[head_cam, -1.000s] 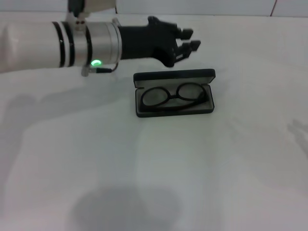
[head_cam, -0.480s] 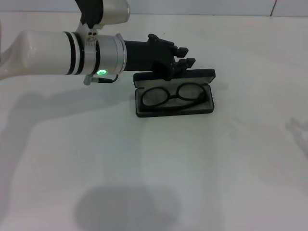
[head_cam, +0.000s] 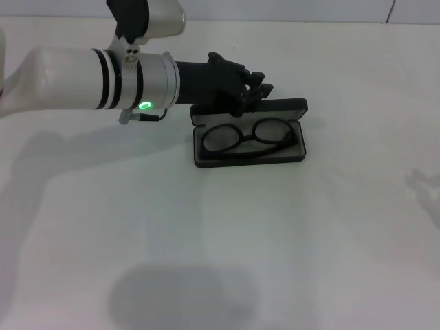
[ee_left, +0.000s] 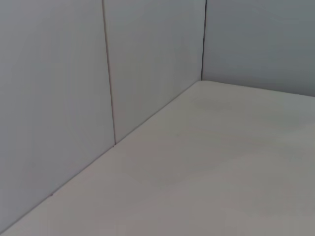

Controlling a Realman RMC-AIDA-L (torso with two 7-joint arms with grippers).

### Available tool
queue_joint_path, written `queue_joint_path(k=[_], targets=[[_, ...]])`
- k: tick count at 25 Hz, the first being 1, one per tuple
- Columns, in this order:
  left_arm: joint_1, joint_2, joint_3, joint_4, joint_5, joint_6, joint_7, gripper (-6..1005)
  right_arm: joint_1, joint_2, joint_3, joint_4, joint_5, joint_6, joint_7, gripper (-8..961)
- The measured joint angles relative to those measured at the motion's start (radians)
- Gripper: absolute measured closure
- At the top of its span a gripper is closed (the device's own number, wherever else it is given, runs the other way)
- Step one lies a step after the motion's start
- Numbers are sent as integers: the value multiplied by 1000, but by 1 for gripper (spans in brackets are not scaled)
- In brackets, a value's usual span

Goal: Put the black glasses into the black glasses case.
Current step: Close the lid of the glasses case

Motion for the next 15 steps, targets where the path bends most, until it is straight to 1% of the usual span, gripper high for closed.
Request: queue_joint_path(k=[7, 15], targets=[[-5, -1, 2, -31, 6, 0, 1, 774, 5, 1, 0, 0, 0, 3, 0, 804], [-18, -8, 5, -61, 24, -2, 1, 773, 8, 5, 0, 1, 0, 4, -1, 803]])
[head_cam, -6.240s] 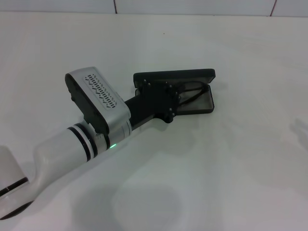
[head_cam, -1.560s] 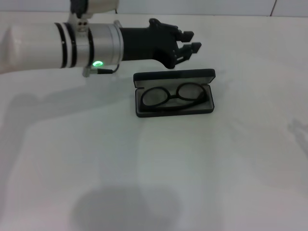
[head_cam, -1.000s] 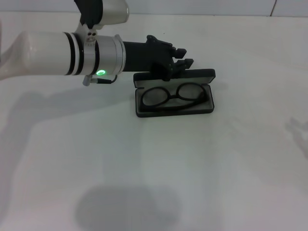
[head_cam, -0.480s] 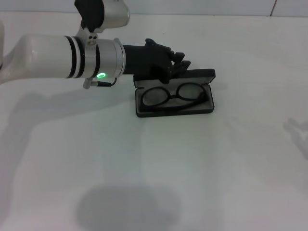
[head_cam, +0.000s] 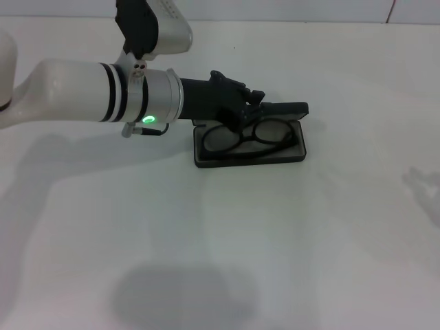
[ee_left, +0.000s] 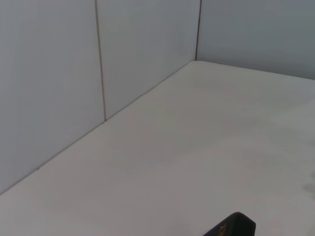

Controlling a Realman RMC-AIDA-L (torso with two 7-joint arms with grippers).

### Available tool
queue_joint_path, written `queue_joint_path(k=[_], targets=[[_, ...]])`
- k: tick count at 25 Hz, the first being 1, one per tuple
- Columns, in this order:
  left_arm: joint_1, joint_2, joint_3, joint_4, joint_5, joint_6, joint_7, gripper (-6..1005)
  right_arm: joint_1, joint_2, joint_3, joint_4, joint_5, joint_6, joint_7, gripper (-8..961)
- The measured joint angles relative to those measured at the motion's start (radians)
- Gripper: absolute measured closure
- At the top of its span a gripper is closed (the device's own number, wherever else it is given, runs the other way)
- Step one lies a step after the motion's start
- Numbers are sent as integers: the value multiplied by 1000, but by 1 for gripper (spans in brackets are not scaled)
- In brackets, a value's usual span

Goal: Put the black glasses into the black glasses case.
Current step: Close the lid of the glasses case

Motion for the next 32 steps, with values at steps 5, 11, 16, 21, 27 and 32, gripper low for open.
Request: queue_joint_path(k=[5, 11, 16, 21, 27, 32], targets=[[0, -1, 6, 1, 1, 12, -3, 773, -2, 0, 0, 1, 0, 0, 0, 803], [4, 0, 38, 2, 3, 38, -1, 772, -1, 0, 0, 2, 0, -2, -1, 803], [0, -2, 82, 2, 35, 41, -9, 771, 0, 0, -1, 2, 0, -4, -1, 803], [3, -3, 99, 6, 41, 54, -9, 771, 2, 0, -2, 2, 0, -4, -1, 803], [100, -3, 88, 225, 6, 203, -25, 770, 2, -2, -1, 2, 0, -8, 5, 803], [247, 4, 27, 487, -69, 401, -15, 770, 23, 1, -6, 2, 2, -58, 5, 802]])
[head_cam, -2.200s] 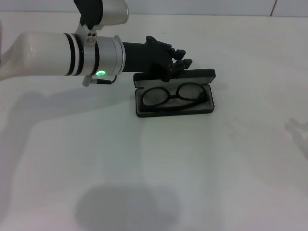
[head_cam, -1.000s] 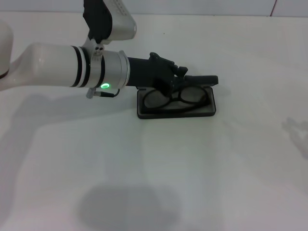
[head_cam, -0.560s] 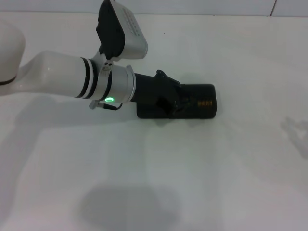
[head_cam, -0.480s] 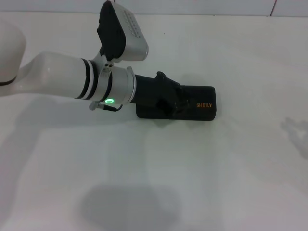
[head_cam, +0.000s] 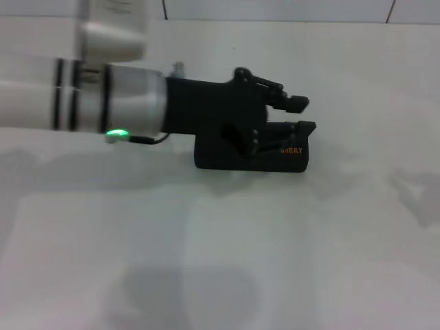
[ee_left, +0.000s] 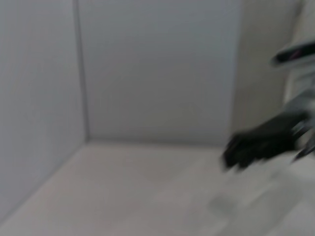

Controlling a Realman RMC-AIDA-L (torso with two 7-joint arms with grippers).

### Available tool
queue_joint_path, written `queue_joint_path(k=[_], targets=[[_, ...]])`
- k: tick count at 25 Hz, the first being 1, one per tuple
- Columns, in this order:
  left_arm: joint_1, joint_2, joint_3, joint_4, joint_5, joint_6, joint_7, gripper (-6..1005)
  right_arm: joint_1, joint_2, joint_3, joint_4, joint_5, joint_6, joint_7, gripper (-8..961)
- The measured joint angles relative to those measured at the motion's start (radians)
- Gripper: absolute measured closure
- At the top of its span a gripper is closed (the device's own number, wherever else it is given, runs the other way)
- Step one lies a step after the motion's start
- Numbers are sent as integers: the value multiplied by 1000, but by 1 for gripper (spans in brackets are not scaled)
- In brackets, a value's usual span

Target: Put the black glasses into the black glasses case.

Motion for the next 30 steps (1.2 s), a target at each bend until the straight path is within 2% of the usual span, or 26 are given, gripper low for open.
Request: queue_joint_path(k=[4, 5, 6, 8, 12, 13, 18, 22, 25, 30], targets=[[55, -4, -112, 37, -47, 184, 46, 769, 52, 7, -80, -8, 4, -50, -2, 799], [64, -4, -136, 29, -69, 222, 47, 769, 69, 9, -109, -11, 5, -54, -2, 761], [76, -1, -159, 5, -96, 257, 46, 635, 87, 12, -135, -14, 6, -57, -2, 724], [79, 2, -171, -8, -102, 269, 49, 589, 129, 14, -184, -14, 8, -62, 0, 649], [79, 25, -221, -78, -108, 316, 70, 498, 215, 20, -279, -7, 9, -66, 5, 455], [76, 37, -237, -104, -110, 332, 73, 475, 252, 24, -322, -6, 12, -61, 7, 403], [57, 76, -291, -182, -107, 413, 74, 369, 298, 27, -413, -4, 64, -34, 7, 306], [64, 79, -326, -189, -98, 439, 74, 369, 305, 25, -507, -9, 138, 9, 16, 228], [71, 80, -342, -189, -88, 445, 71, 369, 311, 25, -533, -9, 156, 19, 24, 170], [96, 71, -397, -187, -79, 449, 73, 369, 321, 26, -575, -5, 184, 21, 47, 145]])
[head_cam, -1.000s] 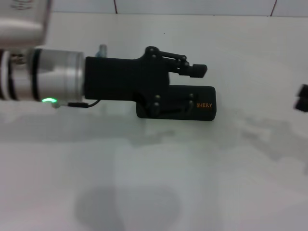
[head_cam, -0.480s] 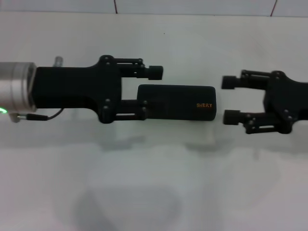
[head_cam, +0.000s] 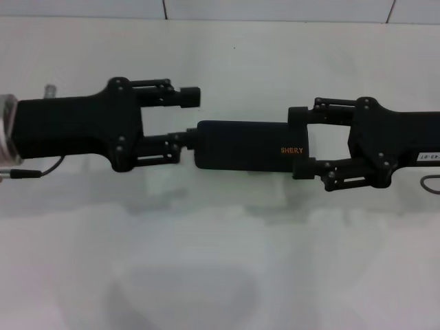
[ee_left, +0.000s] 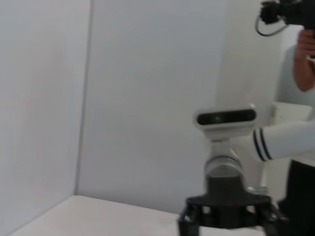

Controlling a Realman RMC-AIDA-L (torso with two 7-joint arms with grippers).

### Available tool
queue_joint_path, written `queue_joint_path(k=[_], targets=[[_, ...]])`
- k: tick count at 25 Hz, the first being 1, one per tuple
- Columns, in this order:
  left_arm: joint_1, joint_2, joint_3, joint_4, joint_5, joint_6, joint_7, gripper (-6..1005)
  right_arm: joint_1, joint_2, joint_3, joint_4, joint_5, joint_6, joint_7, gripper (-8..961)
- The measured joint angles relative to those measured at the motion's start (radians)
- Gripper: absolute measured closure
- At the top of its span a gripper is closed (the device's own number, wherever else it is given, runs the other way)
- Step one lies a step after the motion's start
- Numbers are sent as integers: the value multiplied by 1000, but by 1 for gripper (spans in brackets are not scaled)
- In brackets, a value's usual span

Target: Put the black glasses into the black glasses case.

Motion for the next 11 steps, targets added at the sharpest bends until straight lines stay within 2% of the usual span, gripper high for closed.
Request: queue_joint_path(k=[4, 11], targets=[[18, -13, -32, 1, 1, 2, 2, 369, 0, 0, -53, 1, 58, 9, 0, 145], [24, -14, -32, -2, 7, 3, 9, 369, -2, 0, -67, 1, 88, 36, 0, 145]])
